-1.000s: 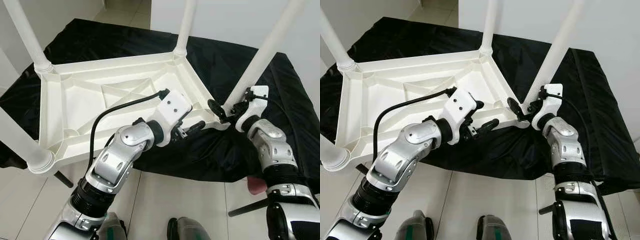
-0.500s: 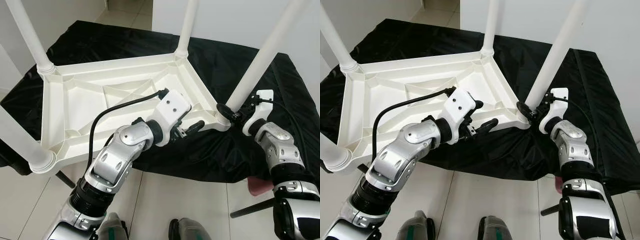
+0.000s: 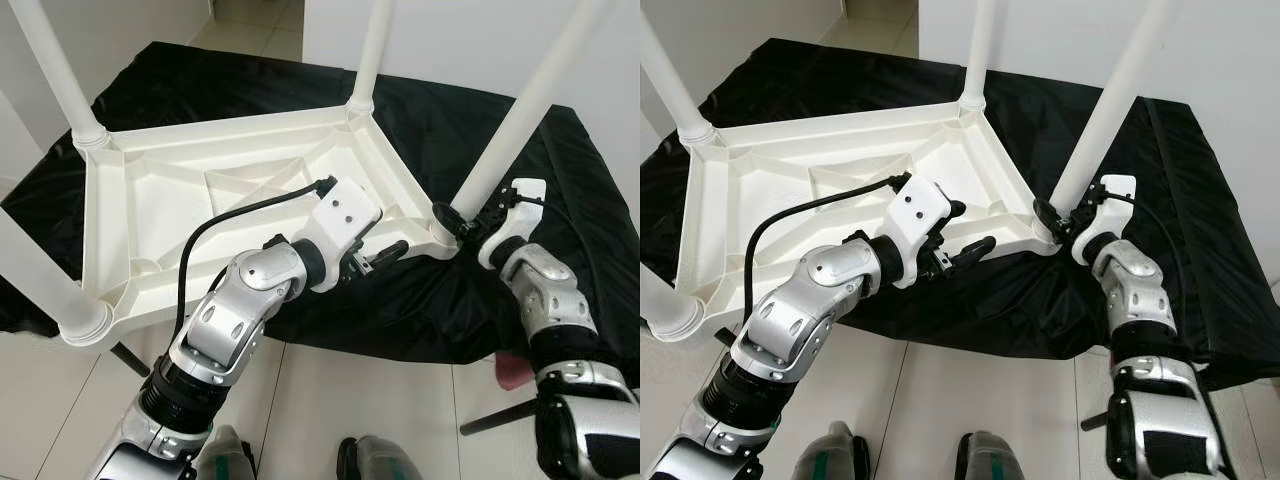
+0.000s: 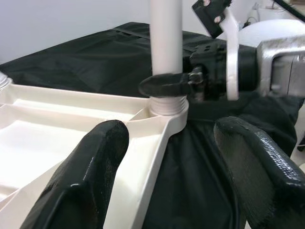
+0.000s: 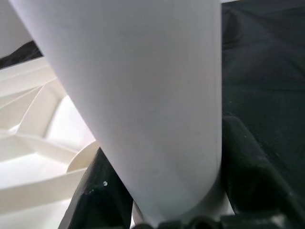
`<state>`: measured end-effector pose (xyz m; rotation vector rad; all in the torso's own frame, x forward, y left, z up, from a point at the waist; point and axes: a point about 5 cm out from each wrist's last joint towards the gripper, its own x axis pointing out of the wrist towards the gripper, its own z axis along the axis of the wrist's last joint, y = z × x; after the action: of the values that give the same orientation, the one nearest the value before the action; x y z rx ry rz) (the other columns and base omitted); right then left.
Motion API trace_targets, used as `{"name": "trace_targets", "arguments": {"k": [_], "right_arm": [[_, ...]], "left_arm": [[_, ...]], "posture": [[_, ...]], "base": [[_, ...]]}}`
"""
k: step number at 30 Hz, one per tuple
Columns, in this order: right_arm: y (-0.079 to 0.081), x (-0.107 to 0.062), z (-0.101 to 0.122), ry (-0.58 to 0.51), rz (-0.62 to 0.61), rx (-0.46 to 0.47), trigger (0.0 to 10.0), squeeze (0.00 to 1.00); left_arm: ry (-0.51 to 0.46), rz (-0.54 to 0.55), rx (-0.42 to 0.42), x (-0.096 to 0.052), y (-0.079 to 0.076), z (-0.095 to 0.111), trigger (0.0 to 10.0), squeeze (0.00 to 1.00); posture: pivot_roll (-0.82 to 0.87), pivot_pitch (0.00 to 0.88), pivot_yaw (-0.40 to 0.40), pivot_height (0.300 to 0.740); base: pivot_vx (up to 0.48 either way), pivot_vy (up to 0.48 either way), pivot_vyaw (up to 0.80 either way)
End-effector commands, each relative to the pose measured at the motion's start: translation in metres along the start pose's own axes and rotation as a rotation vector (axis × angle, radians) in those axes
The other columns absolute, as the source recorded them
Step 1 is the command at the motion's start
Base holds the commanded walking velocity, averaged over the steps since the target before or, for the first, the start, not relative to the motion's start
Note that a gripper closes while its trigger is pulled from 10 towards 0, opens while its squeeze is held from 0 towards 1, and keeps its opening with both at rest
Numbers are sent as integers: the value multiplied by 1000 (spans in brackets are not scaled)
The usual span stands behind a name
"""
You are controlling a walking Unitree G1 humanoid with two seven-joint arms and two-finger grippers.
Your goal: Building children table
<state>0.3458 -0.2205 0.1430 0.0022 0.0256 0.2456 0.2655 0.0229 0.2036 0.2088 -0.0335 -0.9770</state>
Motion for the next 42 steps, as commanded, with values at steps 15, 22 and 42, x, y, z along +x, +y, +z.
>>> {"name": "trace_targets", "arguments": {"k": [15,22,42], "right_arm": [[31,-5,-7,35,-478,61,0,0],[37,-16,-6,32,-616,55,0,0],[21,-3,9,-15,-421,38,10000,1000]], "left_arm": [[-4,10,6,0,3,2,10000,0],[-3,10,8,0,3,2,10000,0],[21,9,-2,0,3,-5,10000,0]], "posture": [[-46,15,-39,740],[-43,18,-38,740],[-40,12,-39,740]], "base": [[0,0,0],[0,0,0],[0,0,0]]}}
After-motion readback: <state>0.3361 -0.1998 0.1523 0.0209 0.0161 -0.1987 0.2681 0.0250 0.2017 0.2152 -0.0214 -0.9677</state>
